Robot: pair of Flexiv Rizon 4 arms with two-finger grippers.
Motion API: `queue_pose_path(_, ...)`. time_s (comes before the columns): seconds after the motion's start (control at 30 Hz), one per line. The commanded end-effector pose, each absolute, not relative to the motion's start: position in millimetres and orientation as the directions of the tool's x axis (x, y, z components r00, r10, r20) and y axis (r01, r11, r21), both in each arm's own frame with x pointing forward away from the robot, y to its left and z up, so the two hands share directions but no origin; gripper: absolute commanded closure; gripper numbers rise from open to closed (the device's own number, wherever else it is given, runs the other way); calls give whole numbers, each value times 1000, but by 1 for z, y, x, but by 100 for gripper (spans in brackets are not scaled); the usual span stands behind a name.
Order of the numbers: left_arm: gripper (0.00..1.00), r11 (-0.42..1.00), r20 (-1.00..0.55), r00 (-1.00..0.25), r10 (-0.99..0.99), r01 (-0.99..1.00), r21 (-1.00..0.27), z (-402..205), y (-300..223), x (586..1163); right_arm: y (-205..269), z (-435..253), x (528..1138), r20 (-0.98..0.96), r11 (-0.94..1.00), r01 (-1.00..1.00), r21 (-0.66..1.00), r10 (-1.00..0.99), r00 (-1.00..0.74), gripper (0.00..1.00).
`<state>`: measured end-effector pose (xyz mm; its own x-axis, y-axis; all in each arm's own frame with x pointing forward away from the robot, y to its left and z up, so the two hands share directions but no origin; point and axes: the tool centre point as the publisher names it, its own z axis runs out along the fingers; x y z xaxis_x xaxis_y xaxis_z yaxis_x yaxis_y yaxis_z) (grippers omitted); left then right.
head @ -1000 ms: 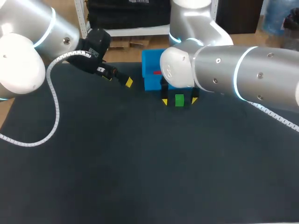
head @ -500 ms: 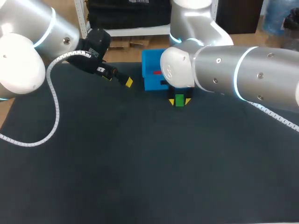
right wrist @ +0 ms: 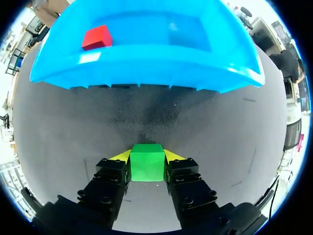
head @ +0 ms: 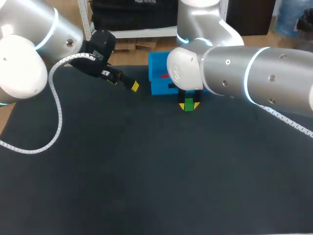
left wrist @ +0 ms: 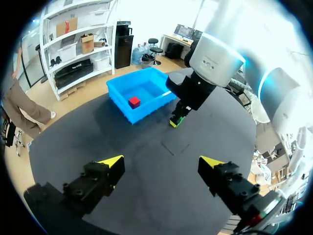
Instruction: Use the left arm to pick the red cube and place it into the blue plastic box first, then use the right arm to grasp the green cube and put it into the same blue plastic box after the first action is fully finished.
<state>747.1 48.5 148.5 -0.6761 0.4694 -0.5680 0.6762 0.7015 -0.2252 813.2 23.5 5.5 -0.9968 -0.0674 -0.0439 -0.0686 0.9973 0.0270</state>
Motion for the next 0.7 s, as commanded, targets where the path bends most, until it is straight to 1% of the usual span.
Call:
queue_pose_path(0.03,0,702,-565,-678,470,675,-226,149,48,748,20,17,811,-47,998,-66,25,-65,-997,100)
queue_pose_path(0.7,0,702,-565,-678,470,675,-226,149,48,748,4,69,806,-74,997,-74,21,-73,-995,100)
